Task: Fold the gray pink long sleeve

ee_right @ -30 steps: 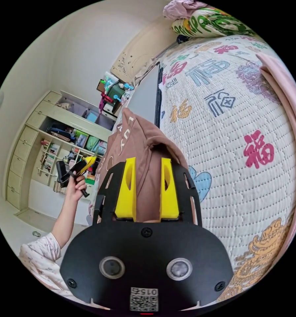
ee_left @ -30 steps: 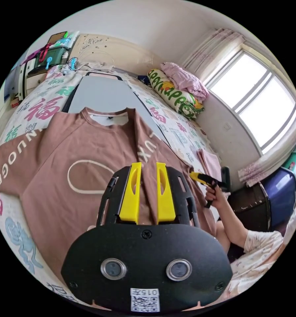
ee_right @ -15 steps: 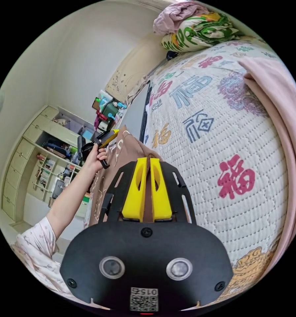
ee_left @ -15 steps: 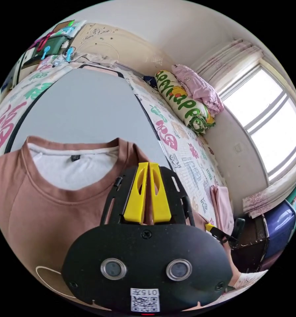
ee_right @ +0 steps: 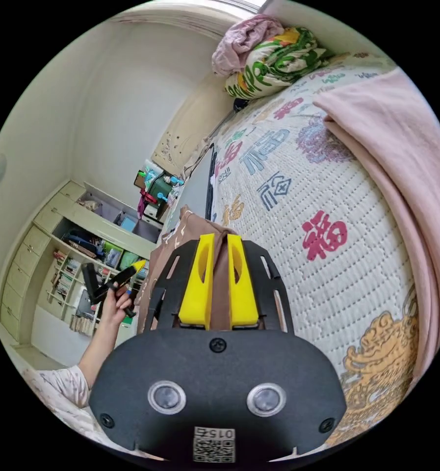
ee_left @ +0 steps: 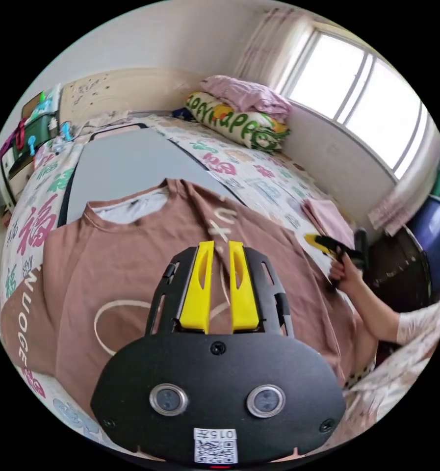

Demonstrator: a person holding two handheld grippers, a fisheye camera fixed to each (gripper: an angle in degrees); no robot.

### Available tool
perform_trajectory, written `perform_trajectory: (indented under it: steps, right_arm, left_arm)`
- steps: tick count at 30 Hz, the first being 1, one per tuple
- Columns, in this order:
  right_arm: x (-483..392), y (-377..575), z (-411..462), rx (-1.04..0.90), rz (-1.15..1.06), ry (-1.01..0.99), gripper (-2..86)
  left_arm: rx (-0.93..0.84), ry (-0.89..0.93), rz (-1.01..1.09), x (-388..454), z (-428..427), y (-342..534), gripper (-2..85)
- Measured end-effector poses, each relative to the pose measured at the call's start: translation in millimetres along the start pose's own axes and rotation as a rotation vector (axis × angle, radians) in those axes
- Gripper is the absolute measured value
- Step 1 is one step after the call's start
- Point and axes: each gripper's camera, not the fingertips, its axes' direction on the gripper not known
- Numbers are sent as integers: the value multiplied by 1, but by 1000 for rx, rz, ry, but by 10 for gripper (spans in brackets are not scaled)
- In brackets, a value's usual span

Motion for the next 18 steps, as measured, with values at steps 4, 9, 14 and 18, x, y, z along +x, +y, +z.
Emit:
perform_trajectory:
  steps: [4, 9, 14, 18]
  right_arm:
    - [-52, 63, -4, -37, -317, 10, 57]
    - [-100, 152, 11, -196, -672, 34, 59]
    - [-90, 258, -2, -290, -717, 1, 63]
    - [-65, 305, -7, -319, -640, 49, 79]
  left_arm:
    - [-116, 128, 56, 65, -63, 138, 75]
    - [-149, 158, 38, 113, -109, 265, 72]
    - [102, 204, -155, 119, -133, 320, 75]
    - [153, 195, -193, 131, -126, 319, 86]
